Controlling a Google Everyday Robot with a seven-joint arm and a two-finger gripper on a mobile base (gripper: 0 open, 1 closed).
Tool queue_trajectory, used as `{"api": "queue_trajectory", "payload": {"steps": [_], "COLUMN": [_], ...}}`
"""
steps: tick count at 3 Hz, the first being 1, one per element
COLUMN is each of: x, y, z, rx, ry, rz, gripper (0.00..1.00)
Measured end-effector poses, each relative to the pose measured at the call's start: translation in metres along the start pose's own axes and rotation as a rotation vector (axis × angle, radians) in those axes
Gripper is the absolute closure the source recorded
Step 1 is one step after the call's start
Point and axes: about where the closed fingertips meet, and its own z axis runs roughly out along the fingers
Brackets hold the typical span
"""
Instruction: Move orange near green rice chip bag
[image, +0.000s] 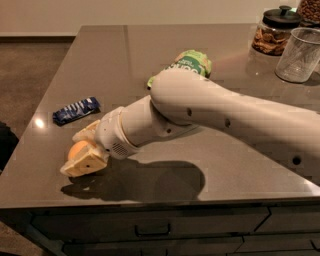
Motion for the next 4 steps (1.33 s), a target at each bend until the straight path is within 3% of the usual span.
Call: {"api": "queue_trajectory", "payload": {"steps": [1, 2, 3, 4], "x": [0.001, 0.009, 0.036, 0.057], "y": [-0.015, -0.044, -0.093, -0.126], "z": [-0.018, -0.058, -0.130, -0.168], "rx": [0.028, 0.114, 0.281, 0.405], "ry": [-0.004, -0.020, -0.086, -0.117], "rz": [0.030, 0.113, 0.257, 0.322], "gripper": [0.83, 1.00, 1.00, 1.00]}}
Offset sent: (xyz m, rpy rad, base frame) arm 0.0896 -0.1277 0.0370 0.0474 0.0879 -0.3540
